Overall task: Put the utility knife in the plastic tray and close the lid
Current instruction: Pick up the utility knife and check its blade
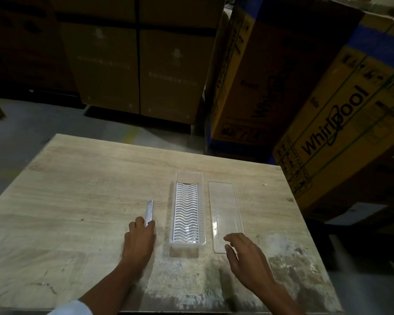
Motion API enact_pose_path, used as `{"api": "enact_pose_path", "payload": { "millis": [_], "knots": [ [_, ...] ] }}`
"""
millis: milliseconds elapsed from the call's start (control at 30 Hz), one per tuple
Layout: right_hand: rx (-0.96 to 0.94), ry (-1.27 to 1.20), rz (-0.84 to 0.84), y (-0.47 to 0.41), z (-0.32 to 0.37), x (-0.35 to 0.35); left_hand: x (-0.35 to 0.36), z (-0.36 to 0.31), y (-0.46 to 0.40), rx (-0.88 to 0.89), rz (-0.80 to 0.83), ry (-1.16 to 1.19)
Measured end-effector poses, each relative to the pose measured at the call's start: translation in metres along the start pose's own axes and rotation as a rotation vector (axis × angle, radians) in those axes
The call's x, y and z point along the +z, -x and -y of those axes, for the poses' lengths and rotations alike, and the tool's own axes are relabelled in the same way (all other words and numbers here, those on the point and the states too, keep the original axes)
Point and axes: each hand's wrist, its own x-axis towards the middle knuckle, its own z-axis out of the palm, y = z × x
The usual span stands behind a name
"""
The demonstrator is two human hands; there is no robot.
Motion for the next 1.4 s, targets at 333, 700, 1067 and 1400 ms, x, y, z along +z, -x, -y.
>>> {"api": "enact_pose_path", "payload": {
  "millis": [333,700,1067,1400],
  "knots": [
    [0.05,-0.015,0.014,0.003,-0.007,-0.006,0.001,-0.002,-0.007,-0.063,0.031,0.086],
    [-0.009,0.061,-0.045,-0.004,-0.001,0.0,-0.014,0.002,-0.006,-0.279,0.171,0.405],
    [0.062,-0.152,-0.15,-0.012,0.016,-0.021,-0.117,-0.054,0.038,-0.075,0.071,1.156],
    [0.046,-0.454,-0.443,-0.054,0.089,-0.145,-0.277,-0.137,0.089,0.253,-0.129,1.281]
  ]
}}
